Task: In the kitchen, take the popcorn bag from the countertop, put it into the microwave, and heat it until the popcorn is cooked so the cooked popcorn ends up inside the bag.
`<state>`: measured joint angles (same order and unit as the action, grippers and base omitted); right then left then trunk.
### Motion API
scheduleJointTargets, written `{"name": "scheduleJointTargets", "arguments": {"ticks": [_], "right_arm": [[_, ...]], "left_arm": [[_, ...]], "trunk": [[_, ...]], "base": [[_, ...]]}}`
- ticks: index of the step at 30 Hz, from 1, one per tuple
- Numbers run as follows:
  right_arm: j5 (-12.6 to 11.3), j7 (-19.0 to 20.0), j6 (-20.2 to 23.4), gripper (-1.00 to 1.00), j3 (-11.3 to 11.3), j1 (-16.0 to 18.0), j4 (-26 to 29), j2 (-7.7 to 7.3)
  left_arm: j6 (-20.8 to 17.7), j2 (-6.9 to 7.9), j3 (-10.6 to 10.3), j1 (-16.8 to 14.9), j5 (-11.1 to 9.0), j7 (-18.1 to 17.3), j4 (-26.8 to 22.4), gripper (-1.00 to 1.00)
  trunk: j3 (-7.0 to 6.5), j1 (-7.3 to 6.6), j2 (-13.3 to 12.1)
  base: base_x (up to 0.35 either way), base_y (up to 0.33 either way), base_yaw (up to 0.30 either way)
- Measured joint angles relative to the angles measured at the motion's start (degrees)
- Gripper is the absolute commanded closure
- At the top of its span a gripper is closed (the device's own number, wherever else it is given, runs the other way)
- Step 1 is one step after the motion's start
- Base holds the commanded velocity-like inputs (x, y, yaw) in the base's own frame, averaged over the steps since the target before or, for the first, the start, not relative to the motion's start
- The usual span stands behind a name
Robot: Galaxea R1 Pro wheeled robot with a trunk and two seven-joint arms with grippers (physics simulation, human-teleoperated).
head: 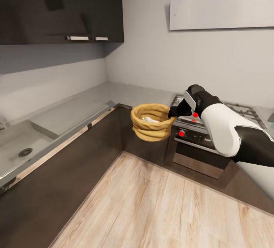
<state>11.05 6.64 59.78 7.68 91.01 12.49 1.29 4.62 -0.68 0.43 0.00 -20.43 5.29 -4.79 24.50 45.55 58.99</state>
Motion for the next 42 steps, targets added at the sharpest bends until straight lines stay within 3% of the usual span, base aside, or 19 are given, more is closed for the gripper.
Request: {"name": "scheduleJointTargets", "arguments": {"ticks": [7, 12, 20, 26, 38, 42], "right_arm": [[-0.01, -0.03, 0.00, 1.00, -0.01, -0.07, -0.04, 0.04], [0.40, -0.03, 0.00, 1.00, -0.02, -3.59, -0.09, 0.09], [-0.46, 0.24, 0.00, 1.00, -0.02, -4.20, -0.37, 0.33], [-0.48, 0.60, 0.00, 1.00, -0.07, -7.69, -0.42, 0.44], [-0.59, 0.76, -0.01, 1.00, 0.04, -10.47, -0.45, 0.06], [-0.43, 0.83, -0.01, 1.00, 0.09, -13.08, -0.39, 0.01]], "left_arm": [[0.00, 0.00, 0.00, 0.00, 0.00, 0.00, 0.00, -1.00], [0.00, 0.00, 0.00, 0.00, 0.00, 0.01, 0.00, -1.00], [0.00, 0.04, 0.00, -0.02, 0.00, -0.01, -0.01, -1.00], [0.00, 0.09, 0.00, -0.01, 0.00, 0.00, 0.00, -1.00], [0.00, 0.09, 0.00, -0.03, 0.00, -0.02, 0.00, -1.00], [0.00, 0.09, 0.00, 0.00, 0.00, -0.02, 0.00, -1.00]], "trunk": [[-0.64, 0.00, 0.00], [-1.10, 0.00, 0.00], [-1.83, 0.00, 0.00], [-2.38, 0.00, -0.01], [-3.41, 0.00, -0.01], [-3.74, 0.00, -0.01]], "base": [[0.000, 0.000, 0.000], [0.000, 0.000, 0.000], [0.000, 0.000, 0.000], [0.000, 0.000, 0.000], [0.000, 0.000, 0.000], [0.000, 0.000, 0.000]]}}
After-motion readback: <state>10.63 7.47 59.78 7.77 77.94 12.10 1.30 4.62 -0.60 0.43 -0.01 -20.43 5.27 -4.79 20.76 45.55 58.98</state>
